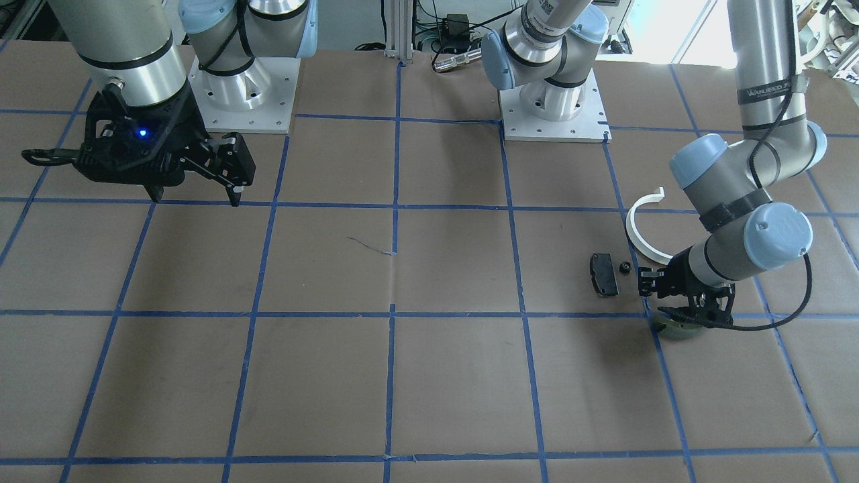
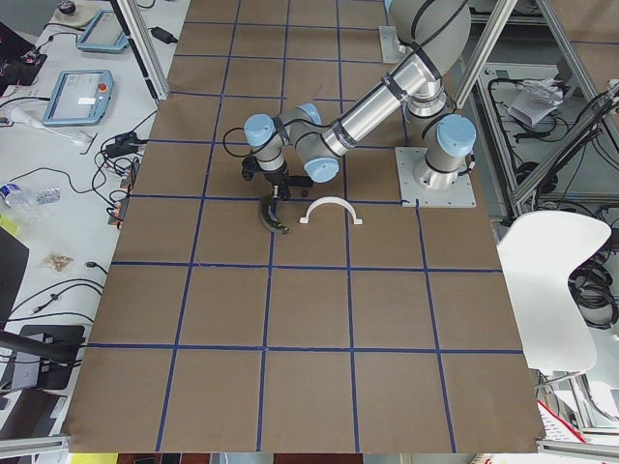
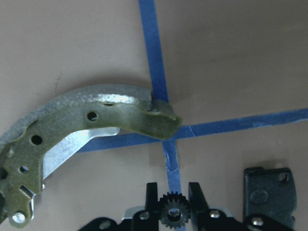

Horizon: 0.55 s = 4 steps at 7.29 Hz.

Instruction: Place bearing gear from tray to pile

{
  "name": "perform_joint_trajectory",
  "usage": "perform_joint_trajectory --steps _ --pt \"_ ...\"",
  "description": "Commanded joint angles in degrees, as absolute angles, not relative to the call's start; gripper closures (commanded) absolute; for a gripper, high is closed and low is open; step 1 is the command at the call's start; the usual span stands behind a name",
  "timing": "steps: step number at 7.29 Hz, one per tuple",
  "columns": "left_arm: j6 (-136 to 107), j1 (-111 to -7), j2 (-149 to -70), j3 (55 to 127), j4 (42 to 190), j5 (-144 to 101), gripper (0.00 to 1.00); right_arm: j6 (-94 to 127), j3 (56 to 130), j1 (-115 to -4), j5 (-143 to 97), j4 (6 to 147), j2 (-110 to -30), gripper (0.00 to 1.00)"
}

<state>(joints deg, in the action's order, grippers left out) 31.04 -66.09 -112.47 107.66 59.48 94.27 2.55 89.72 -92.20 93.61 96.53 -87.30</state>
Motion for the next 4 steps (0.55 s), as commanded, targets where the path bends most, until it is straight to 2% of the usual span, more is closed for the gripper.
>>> perform_joint_trajectory --steps 1,3,4 --pt "30.94 -66.09 -112.59 107.66 59.50 94.13 0.00 2.55 89.74 -92.20 93.60 96.50 -87.36 0.00" --pt "29.19 -69.32 -109.53 106.44 59.85 94.22 0.00 2.55 89.74 -92.29 93.69 96.50 -87.54 0.00" --pt "24.92 -74.13 -107.77 104.00 61.85 94.39 0.00 2.55 89.74 -92.29 93.69 96.50 -87.54 0.00"
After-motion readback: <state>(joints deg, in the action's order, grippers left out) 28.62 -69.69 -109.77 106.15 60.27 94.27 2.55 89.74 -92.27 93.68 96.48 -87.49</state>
